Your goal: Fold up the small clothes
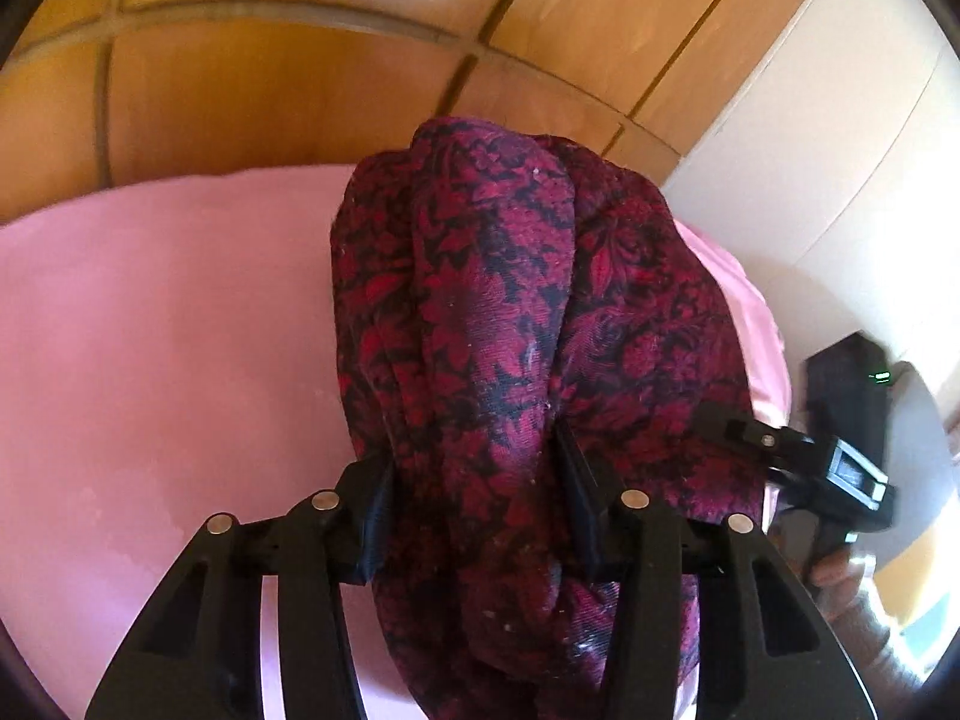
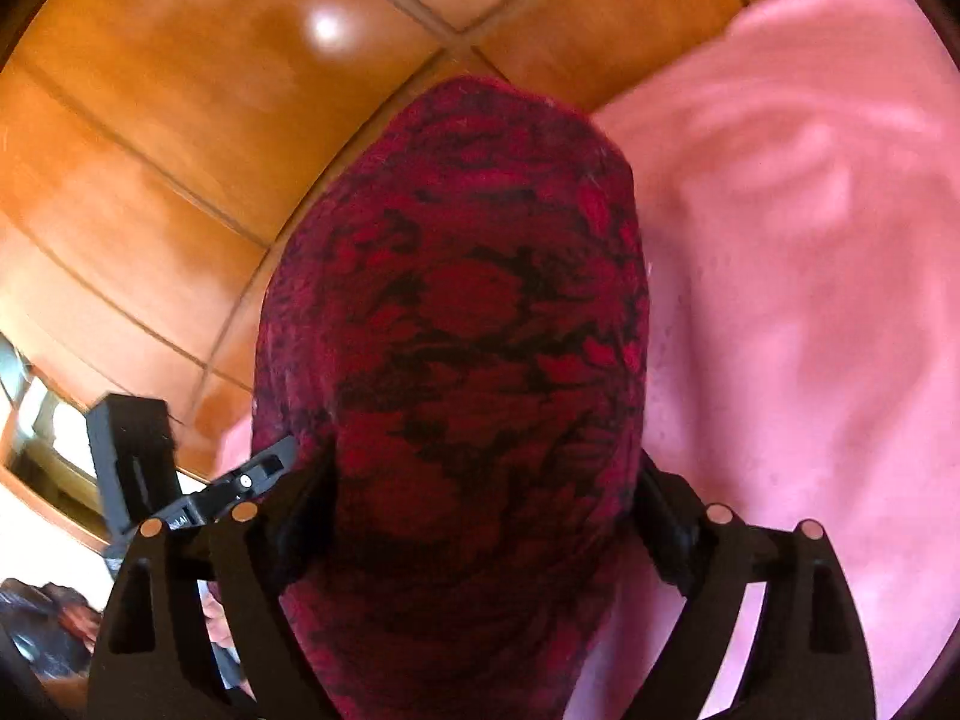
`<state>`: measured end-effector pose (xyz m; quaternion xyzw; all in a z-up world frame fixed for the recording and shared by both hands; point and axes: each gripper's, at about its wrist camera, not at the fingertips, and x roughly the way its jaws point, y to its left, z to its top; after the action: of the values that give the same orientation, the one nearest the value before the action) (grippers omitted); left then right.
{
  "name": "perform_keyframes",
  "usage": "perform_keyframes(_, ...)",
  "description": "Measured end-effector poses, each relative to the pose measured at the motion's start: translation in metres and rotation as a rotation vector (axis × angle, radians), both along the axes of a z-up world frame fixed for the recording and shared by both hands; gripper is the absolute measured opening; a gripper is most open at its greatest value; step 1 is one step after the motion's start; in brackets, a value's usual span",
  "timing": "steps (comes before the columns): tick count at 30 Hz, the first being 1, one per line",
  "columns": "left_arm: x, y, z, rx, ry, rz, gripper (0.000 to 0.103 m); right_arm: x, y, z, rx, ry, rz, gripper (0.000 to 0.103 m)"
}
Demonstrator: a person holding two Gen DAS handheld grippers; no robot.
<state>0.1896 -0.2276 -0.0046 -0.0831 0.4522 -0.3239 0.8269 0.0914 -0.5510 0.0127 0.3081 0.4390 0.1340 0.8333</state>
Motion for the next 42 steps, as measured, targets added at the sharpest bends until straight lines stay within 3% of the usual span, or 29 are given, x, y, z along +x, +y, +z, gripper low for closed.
perform_keyframes(3,-0.012,0.0,0.004,0.019,-0.034,0.027,0.047,-0.009,0.0,0.044,-0.171,-0.08,-0.052,0.082)
perform_keyframes(6,-0.032,-0.012,0.007,0.039,-0.057,0.041,0.047,-0.008,0.016,0.085,-0.237,-0.171,-0.037,0.07)
perform_keyframes(9,-0.047,-0.011,0.002,0.055,-0.071,0.083,0.047,0.011,0.042,0.1,-0.277,-0.186,0.035,0.062)
perform_keyframes(11,-0.053,-0.01,0.003,0.08,-0.079,0.117,0.048,0.032,0.059,0.092,-0.343,-0.139,0.08,0.062)
perform_keyframes(15,-0.041,-0.011,-0.005,0.129,-0.099,0.14,0.053,0.079,0.081,0.048,-0.498,-0.013,0.084,0.062)
perform_keyframes(18,-0.036,-0.013,-0.009,0.148,-0.102,0.155,0.053,0.088,0.089,0.031,-0.546,0.013,0.052,0.063)
perform_keyframes(21,-0.041,-0.008,-0.003,0.118,-0.09,0.185,0.056,0.074,0.099,0.042,-0.529,-0.013,0.048,0.065)
perform_keyframes(23,-0.052,0.0,0.001,0.108,-0.094,0.242,0.077,0.061,0.097,0.053,-0.477,-0.059,0.028,0.074)
perform_keyframes(26,-0.063,0.007,0.009,0.119,-0.108,0.271,0.078,0.026,0.089,0.082,-0.392,-0.122,-0.021,0.083)
perform_keyframes(29,-0.075,0.006,0.018,0.136,-0.136,0.284,0.078,-0.015,0.083,0.094,-0.324,-0.152,-0.051,0.083)
perform_keyframes(38,-0.112,0.012,0.036,0.178,-0.21,0.328,0.084,-0.095,0.102,0.071,-0.404,-0.068,-0.119,0.083)
perform_keyframes(42,-0.13,0.015,0.045,0.222,-0.252,0.331,0.087,-0.112,0.113,0.07,-0.472,-0.056,-0.168,0.088)
